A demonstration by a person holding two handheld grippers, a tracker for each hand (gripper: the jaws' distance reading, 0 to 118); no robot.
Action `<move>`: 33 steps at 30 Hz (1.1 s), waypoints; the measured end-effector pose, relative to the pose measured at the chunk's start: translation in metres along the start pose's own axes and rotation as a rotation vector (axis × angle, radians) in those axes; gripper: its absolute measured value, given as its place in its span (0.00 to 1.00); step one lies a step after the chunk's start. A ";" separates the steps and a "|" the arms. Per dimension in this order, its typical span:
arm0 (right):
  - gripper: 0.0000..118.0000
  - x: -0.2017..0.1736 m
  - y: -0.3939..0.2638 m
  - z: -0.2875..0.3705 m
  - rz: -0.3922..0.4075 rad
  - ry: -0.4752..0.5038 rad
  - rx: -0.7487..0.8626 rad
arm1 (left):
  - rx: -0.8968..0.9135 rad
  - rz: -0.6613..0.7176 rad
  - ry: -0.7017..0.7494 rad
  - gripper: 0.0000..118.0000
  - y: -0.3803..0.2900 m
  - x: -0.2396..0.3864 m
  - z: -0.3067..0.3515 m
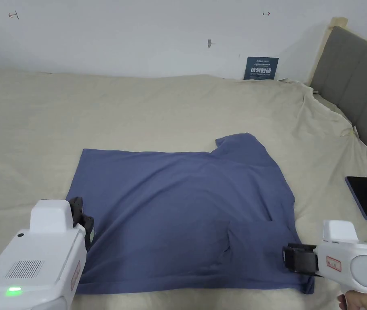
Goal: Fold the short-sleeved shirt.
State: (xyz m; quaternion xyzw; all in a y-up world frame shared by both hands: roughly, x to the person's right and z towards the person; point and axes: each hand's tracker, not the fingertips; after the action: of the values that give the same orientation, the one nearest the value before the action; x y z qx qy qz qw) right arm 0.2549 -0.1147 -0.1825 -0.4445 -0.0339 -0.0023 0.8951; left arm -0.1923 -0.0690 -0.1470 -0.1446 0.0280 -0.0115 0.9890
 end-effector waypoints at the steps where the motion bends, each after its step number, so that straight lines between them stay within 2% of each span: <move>1: 0.91 0.003 -0.005 -0.007 -0.005 -0.002 -0.028 | 0.000 -0.002 0.000 0.00 0.000 0.000 0.000; 2: 0.89 0.004 -0.009 -0.014 -0.014 -0.015 -0.055 | -0.001 -0.003 0.000 0.00 0.000 0.000 0.000; 4: 0.73 0.007 -0.017 -0.024 -0.031 -0.034 -0.086 | -0.004 -0.001 0.000 0.00 -0.001 0.001 0.001; 5: 0.61 0.008 -0.021 -0.028 -0.042 -0.029 -0.094 | -0.005 -0.001 0.001 0.00 -0.001 0.001 0.001; 6: 0.43 0.009 -0.023 -0.032 -0.046 -0.023 -0.104 | -0.006 0.000 0.002 0.00 -0.001 0.000 0.001; 7: 0.32 0.010 -0.026 -0.036 -0.055 -0.023 -0.110 | -0.008 0.002 0.003 0.00 -0.001 0.000 0.001; 9: 0.10 0.009 -0.032 -0.040 -0.055 -0.020 -0.119 | -0.012 0.006 0.005 0.00 -0.002 0.000 0.001; 10: 0.06 0.008 -0.034 -0.042 -0.053 -0.012 -0.122 | -0.015 0.007 0.005 0.00 -0.002 -0.001 0.001; 14: 0.04 0.005 -0.038 -0.046 -0.054 0.005 -0.119 | -0.036 0.008 0.009 0.00 -0.003 -0.003 -0.001; 15: 0.03 0.007 -0.037 -0.046 -0.064 0.010 -0.118 | -0.039 0.015 0.005 0.06 -0.003 -0.005 -0.001; 16: 0.03 0.009 -0.036 -0.043 -0.079 0.018 -0.114 | -0.052 0.024 0.008 0.17 -0.003 -0.008 -0.002; 17: 0.03 0.011 -0.035 -0.042 -0.089 0.025 -0.114 | -0.070 0.040 0.026 0.35 -0.002 -0.010 -0.004; 18: 0.03 0.012 -0.035 -0.041 -0.092 0.027 -0.114 | -0.093 0.055 0.040 0.67 -0.001 -0.012 -0.007; 19: 0.03 0.013 -0.035 -0.040 -0.095 0.029 -0.109 | -0.124 0.072 0.026 0.86 0.000 -0.017 -0.010; 20: 0.03 0.012 -0.034 -0.038 -0.095 0.030 -0.105 | -0.152 0.089 0.025 1.00 0.001 -0.021 -0.012; 22: 0.03 0.012 -0.034 -0.038 -0.095 0.032 -0.099 | -0.207 0.122 -0.021 1.00 0.004 -0.030 -0.016; 28: 0.03 0.008 -0.031 -0.038 -0.079 0.029 -0.093 | -0.527 0.018 0.027 1.00 -0.017 -0.053 -0.036; 31: 0.03 0.007 -0.031 -0.038 -0.074 0.026 -0.093 | -0.696 0.044 0.034 0.99 -0.039 -0.063 -0.044; 33: 0.03 0.008 -0.029 -0.040 -0.075 0.025 -0.096 | -0.754 0.061 0.041 0.89 -0.054 -0.068 -0.047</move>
State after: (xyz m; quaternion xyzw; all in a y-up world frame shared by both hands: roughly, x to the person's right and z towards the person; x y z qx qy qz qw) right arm 0.2641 -0.1638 -0.1825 -0.4853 -0.0390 -0.0429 0.8724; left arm -0.2635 -0.1318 -0.1727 -0.4972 0.0546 0.0264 0.8655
